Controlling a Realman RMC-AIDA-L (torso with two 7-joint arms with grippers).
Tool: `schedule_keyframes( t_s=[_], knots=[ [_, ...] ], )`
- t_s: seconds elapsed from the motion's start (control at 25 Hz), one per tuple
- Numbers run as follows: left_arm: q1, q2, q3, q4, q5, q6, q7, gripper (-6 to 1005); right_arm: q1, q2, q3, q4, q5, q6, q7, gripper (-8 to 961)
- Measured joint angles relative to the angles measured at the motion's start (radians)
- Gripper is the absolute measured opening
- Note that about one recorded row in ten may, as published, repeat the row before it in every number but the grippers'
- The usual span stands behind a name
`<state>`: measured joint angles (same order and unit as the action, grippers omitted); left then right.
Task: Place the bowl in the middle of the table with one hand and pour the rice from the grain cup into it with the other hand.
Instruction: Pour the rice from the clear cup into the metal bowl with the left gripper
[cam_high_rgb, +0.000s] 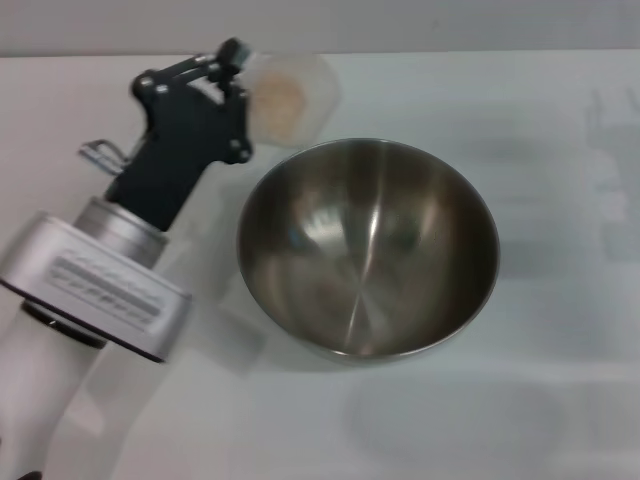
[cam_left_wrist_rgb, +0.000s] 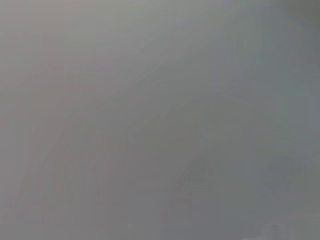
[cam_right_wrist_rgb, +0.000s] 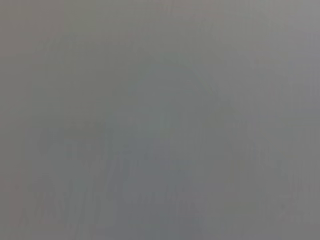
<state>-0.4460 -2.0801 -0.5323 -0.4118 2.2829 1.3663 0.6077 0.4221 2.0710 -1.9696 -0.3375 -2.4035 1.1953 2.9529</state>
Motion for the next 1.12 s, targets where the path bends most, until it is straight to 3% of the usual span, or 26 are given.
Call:
schedule_keyframes(
  t_s=[0.04,0.24,0.32,0.48,0.8,1.12],
  knots=[
    [-0.038,0.000,0.049,-0.018,0.003,0.002,0.186,28,0.001,0.000,0.000,0.001,0.000,0.000,0.000,427],
    [-0.060,0.000,0.083,-0.022,0.004,-0.005,0.335,28,0.009,0.000,0.000,0.002,-0.001,0.001,0.000,427],
    [-0.065,0.000,0.107,-0.049,0.005,-0.032,0.564,28,0.010,0.000,0.001,0.002,-0.001,0.001,0.000,427],
    [-0.059,0.000,0.125,-0.051,0.039,-0.059,0.764,28,0.014,-0.002,0.002,0.003,-0.001,0.001,0.000,427],
    [-0.040,0.000,0.134,-0.048,0.094,-0.157,1.023,29,0.017,-0.004,0.008,0.003,-0.002,0.001,0.000,427],
    [-0.026,0.000,0.166,-0.067,0.095,-0.160,1.215,29,0.027,-0.011,0.009,0.016,-0.002,0.001,0.000,427]
  ],
)
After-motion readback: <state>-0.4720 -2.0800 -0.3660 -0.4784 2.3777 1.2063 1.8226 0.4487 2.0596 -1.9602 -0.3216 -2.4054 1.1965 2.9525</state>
